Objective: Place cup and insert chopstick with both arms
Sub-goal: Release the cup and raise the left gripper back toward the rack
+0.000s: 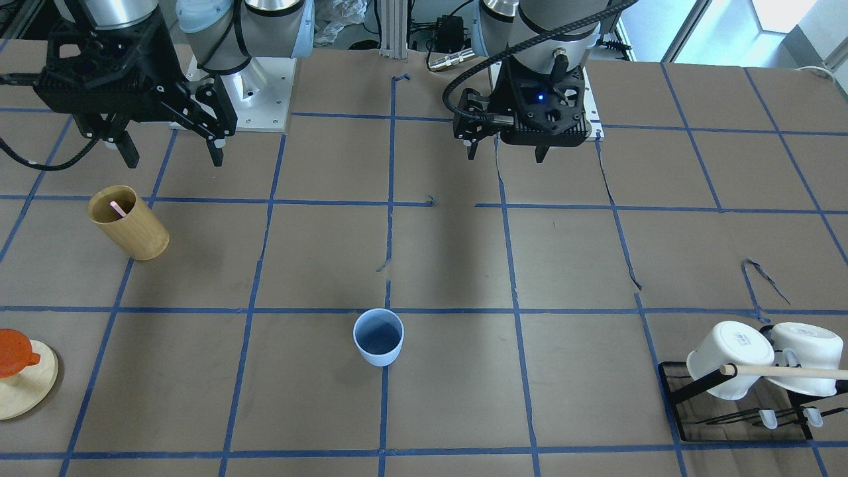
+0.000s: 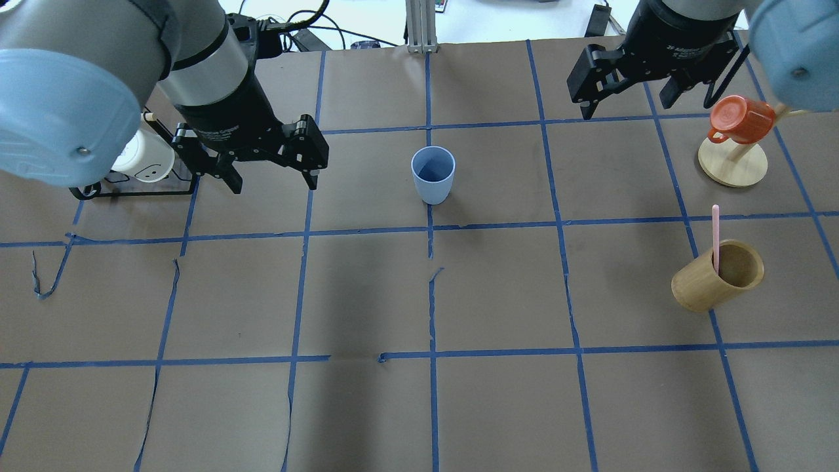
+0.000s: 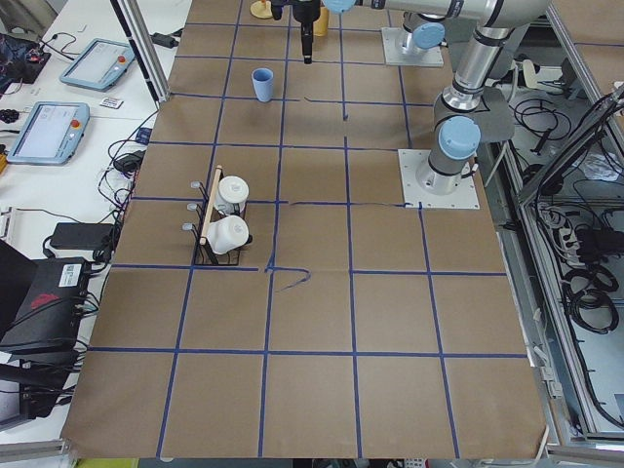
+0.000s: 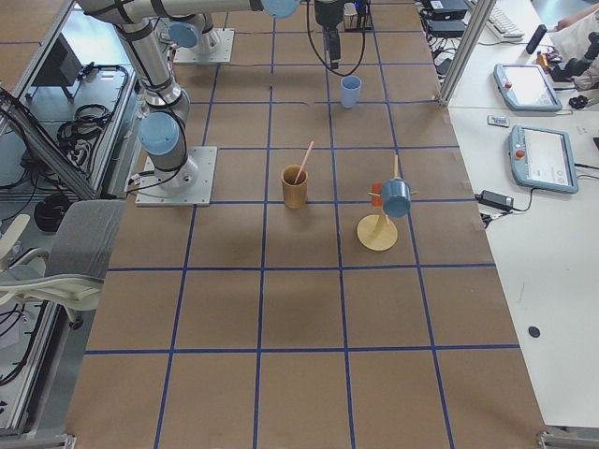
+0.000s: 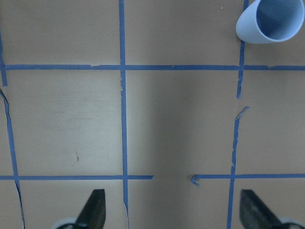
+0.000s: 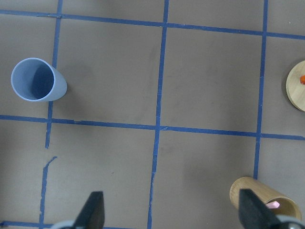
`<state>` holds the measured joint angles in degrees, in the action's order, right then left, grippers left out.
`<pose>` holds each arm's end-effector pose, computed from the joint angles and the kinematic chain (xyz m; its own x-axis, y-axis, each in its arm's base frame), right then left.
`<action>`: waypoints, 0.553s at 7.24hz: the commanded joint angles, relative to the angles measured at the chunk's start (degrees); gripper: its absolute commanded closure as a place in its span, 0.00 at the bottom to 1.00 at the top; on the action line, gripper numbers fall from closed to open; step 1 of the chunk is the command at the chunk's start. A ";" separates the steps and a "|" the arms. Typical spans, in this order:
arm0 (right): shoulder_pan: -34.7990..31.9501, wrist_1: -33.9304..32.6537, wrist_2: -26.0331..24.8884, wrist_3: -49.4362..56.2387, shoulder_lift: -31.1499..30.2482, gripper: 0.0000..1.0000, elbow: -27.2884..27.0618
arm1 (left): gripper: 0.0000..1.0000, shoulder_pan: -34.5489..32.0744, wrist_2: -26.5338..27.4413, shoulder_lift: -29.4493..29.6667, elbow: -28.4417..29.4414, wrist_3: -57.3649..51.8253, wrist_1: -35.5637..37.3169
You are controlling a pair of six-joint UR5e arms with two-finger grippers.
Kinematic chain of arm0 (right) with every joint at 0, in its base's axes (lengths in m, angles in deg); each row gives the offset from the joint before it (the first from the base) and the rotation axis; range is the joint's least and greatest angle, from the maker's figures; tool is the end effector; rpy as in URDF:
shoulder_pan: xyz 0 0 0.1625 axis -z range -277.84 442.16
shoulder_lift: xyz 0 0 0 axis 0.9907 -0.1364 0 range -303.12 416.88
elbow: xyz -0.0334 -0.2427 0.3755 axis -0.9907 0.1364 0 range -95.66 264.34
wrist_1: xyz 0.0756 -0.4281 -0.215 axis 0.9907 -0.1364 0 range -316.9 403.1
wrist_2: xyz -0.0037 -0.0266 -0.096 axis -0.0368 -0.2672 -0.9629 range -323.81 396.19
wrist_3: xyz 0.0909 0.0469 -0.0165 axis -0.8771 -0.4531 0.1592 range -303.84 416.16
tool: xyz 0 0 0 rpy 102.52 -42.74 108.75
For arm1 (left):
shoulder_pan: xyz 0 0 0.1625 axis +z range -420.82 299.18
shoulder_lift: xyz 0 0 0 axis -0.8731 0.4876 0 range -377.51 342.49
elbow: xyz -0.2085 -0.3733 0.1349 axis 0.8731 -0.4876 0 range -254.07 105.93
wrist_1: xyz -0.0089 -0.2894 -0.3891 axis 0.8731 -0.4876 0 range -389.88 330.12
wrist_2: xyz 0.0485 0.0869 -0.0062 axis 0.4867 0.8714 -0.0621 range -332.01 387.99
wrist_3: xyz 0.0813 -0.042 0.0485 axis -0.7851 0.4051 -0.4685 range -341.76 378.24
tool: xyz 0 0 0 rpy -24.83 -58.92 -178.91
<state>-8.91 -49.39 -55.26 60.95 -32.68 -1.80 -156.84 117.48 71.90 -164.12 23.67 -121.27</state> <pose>0.1415 -0.5762 0.5459 -0.9945 -0.0989 0.0336 -0.1019 0.9897 -0.1006 -0.1922 -0.5426 0.5101 -0.9999 0.0102 0.0076 0.0103 0.9998 0.0156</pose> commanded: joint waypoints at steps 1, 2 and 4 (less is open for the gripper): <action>0.10 8.00 0.04 7.46 2.28 0.00 1.06 | 0.00 6.00 1.92 -0.56 0.23 -10.57 4.62; 0.19 9.07 -1.79 12.30 2.46 0.00 0.36 | 0.00 6.03 2.18 -0.82 0.06 -10.53 4.47; 6.04 4.27 -5.32 35.96 2.90 0.08 -2.62 | 0.00 6.03 2.09 -0.82 0.23 -10.53 4.38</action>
<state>-6.40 -43.23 -59.40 83.73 -29.91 -2.60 -150.99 119.59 71.12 -164.08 13.38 -116.96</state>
